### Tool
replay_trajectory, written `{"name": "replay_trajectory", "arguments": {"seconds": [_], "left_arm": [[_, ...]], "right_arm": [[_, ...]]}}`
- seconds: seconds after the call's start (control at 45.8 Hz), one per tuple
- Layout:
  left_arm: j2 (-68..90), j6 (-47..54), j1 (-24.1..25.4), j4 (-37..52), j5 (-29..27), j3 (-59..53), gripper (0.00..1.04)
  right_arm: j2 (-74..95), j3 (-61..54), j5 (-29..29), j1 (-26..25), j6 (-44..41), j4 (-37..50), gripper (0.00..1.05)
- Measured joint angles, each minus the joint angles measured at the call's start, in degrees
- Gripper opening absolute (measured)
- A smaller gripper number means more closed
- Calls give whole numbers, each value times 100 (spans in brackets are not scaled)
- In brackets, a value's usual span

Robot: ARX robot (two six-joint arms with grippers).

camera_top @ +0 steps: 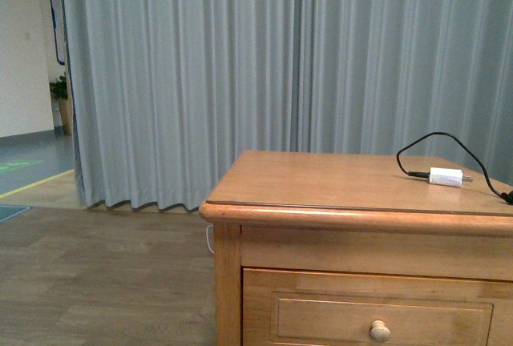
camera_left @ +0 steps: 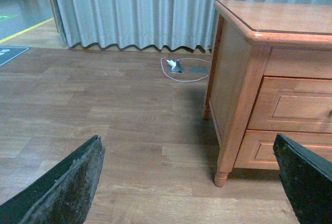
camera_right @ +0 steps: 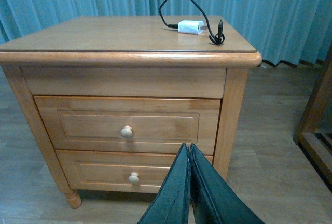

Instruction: Place pink marker in drawer with both arms

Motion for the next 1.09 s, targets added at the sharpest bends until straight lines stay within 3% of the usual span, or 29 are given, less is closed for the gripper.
{"name": "replay_trajectory", "arguments": {"seconds": [0.546, 0.655, 0.852, 0.961, 1.092], "left_arm": [[0, 0, 0, 0, 0, 0, 99], [0, 0, 0, 0, -4, 0, 99], [-4, 0, 0, 0, -2, 0, 99], [-4, 0, -2, 0, 0, 0, 99], [-4, 0, 0, 0, 0, 0, 99]], "right_arm": [[-994, -83, -11, 0, 0, -907, 1], [-1757, -76, -13, 0, -4, -1840, 1], [-1937, -76, -13, 0, -4, -1888, 1], [-1939, -76, -13, 0, -13, -1893, 16], [-1939, -76, -13, 0, -11, -1893, 45]]}}
